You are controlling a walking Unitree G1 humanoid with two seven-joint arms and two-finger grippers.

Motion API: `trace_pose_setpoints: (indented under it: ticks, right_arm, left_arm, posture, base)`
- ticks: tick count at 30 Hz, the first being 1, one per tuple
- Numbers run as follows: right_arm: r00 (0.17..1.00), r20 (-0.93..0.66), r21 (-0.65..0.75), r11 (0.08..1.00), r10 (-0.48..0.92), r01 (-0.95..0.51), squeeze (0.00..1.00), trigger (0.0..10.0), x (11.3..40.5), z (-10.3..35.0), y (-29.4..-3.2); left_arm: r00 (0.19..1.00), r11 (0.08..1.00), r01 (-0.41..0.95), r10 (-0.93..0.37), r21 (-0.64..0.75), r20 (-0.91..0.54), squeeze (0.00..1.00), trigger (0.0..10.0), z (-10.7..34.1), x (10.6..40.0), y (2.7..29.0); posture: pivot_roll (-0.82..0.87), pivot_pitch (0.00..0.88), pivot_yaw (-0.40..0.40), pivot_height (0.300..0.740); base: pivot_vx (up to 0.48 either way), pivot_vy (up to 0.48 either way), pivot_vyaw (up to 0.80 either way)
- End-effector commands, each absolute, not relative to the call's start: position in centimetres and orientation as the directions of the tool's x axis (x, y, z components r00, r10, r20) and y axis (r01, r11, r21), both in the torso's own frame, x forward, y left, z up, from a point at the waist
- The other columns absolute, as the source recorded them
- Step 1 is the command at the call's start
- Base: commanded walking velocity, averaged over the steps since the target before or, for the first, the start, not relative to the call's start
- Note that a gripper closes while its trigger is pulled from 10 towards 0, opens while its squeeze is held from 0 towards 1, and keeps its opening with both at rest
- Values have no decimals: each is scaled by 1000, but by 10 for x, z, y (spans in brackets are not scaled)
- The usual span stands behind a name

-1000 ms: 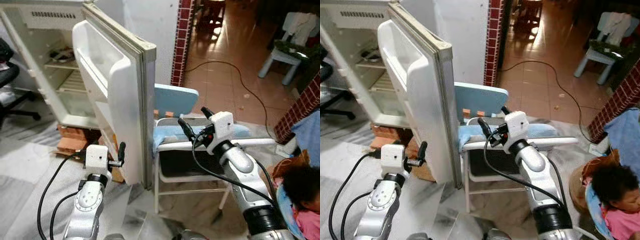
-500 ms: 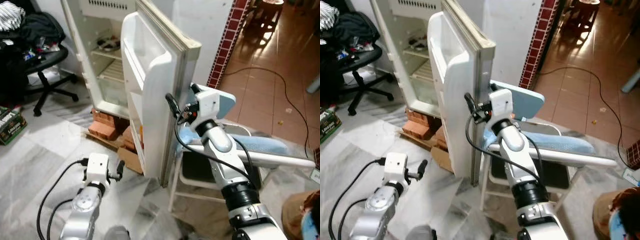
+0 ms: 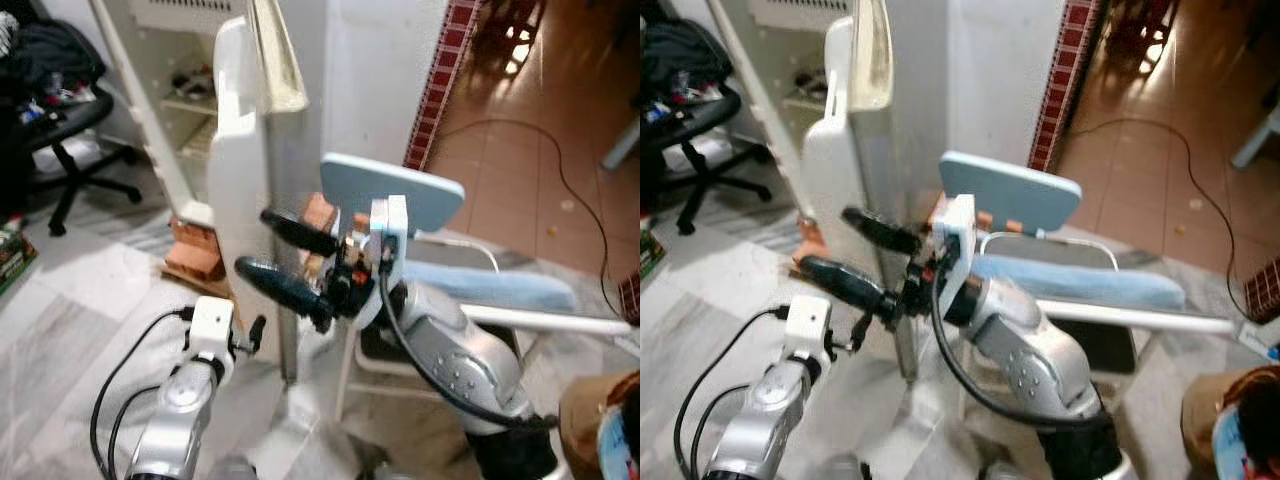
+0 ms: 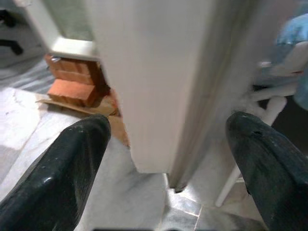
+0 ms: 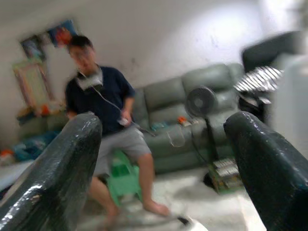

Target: Restocking fridge

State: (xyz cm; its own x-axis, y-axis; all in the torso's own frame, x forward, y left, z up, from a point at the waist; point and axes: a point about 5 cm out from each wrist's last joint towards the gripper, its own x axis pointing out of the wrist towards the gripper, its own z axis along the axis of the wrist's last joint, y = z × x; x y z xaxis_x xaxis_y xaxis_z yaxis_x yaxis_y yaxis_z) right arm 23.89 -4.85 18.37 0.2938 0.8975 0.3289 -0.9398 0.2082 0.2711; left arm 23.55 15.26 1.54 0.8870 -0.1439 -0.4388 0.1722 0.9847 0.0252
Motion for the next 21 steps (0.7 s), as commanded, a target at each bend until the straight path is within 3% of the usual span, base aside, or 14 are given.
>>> trace_pose_setpoints:
  ticks: [1, 3, 4, 8, 13, 15, 21]
  right_arm:
    - [458, 233, 289, 389, 858, -875, 0, 10000, 256, 162, -62]
    - [506, 205, 288, 442, 838, -849, 0, 10000, 261, 158, -66]
    - [669, 106, 256, 629, 736, -734, 0, 10000, 276, 145, -81]
    - [820, 1, 190, 805, 572, -562, 0, 10000, 286, 125, -106]
    - [836, -19, 177, 825, 548, -537, 0, 10000, 283, 115, -108]
    - [842, -36, 126, 838, 538, -530, 0, 10000, 281, 107, -108]
    - [894, -17, 78, 892, 448, -445, 0, 10000, 282, 101, -118]
  left_arm:
    - [882, 984, 174, -142, 30, -449, 0, 10000, 15, 235, 154]
    - [882, 984, 174, -143, 30, -449, 0, 10000, 15, 235, 154]
    - [887, 985, 171, -139, 33, -440, 0, 10000, 16, 236, 155]
    - [910, 982, 175, -135, 66, -393, 0, 10000, 22, 242, 154]
    - [921, 979, 172, -120, 109, -370, 0, 10000, 26, 250, 154]
    - [961, 987, 59, -16, 147, -277, 0, 10000, 42, 267, 172]
    - [978, 987, -15, 49, 162, -204, 0, 10000, 55, 279, 192]
  posture:
    - [8, 0, -14, 740]
    - [8, 0, -14, 740]
    - [6, 0, -14, 740]
    - [8, 0, -18, 740]
    - [4, 0, -21, 740]
    - [3, 0, -22, 740]
    - [5, 0, -24, 740]
  base:
    - [0, 0, 0]
    - [0, 0, 0]
    - [0, 0, 0]
    - [0, 0, 0]
    - [0, 0, 0]
    - [0, 0, 0]
    - [0, 0, 0]
